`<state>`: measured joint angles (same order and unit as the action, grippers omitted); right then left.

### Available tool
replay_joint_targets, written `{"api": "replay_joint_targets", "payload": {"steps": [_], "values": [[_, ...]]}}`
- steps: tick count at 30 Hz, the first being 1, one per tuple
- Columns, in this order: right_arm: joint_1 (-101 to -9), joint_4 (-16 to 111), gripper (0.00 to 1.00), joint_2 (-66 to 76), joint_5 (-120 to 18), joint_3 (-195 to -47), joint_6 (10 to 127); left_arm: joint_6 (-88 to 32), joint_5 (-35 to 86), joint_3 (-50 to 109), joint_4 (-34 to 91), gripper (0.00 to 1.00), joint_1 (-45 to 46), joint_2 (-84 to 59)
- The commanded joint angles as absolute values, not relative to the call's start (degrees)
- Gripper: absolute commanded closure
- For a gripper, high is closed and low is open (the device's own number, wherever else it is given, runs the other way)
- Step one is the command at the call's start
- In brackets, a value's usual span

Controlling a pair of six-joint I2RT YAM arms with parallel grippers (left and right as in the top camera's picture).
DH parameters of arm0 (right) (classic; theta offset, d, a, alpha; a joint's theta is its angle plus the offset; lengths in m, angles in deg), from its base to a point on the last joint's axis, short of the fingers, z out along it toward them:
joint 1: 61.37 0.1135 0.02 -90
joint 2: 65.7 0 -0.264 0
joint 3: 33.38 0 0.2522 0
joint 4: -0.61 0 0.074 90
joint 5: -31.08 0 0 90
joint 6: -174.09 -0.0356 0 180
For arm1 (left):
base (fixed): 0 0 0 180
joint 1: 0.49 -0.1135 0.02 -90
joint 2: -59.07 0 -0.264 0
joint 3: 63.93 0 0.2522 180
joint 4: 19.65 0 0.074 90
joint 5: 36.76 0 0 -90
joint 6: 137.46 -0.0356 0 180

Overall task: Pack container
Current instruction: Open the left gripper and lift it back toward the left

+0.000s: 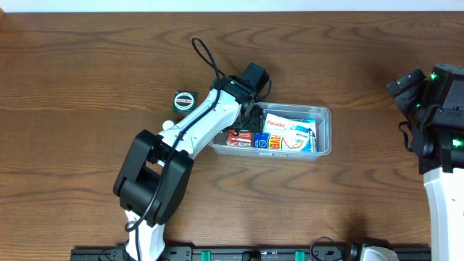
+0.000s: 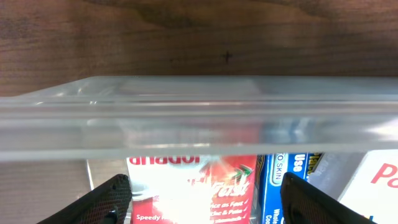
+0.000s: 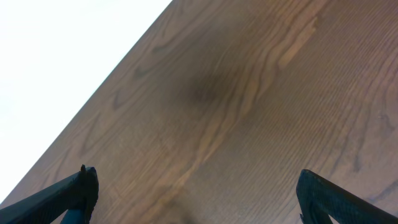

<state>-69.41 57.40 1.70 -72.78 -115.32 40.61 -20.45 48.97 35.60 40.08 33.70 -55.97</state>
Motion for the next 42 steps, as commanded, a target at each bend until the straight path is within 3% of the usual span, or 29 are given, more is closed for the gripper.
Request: {"api": "replay_joint_targets", "payload": {"steps": [1, 11, 21, 24, 37, 42], "values": [[-69.7, 57.5, 0.01, 1.8, -73.3, -115.8, 39.8, -20.8, 49.4, 35.3, 39.8, 0.22, 33.7, -56.7], [-69.7, 57.5, 0.01, 1.8, -73.3, -115.8, 39.8, -24.4, 43.7, 39.2, 40.2, 0.22, 33.6, -53.2], [-69.7, 57.5, 0.01, 1.8, -73.3, -115.8, 39.8, -27.0, 43.2, 41.1, 41.4, 0.22, 33.5, -37.6], [-69.7, 57.5, 0.01, 1.8, -73.3, -115.8, 39.8, -30.2, 43.3, 41.1, 41.6, 0.17, 32.4, -33.5], [-69.7, 57.5, 0.01, 1.8, -73.3, -115.8, 39.8, -37.7, 41.9, 41.2, 42.6, 0.02, 5.7, -32.4], [-69.7, 57.5, 0.01, 1.8, -73.3, -115.8, 39.8, -41.7, 42.9, 41.7, 43.0, 0.02, 1.6, -36.5]]}}
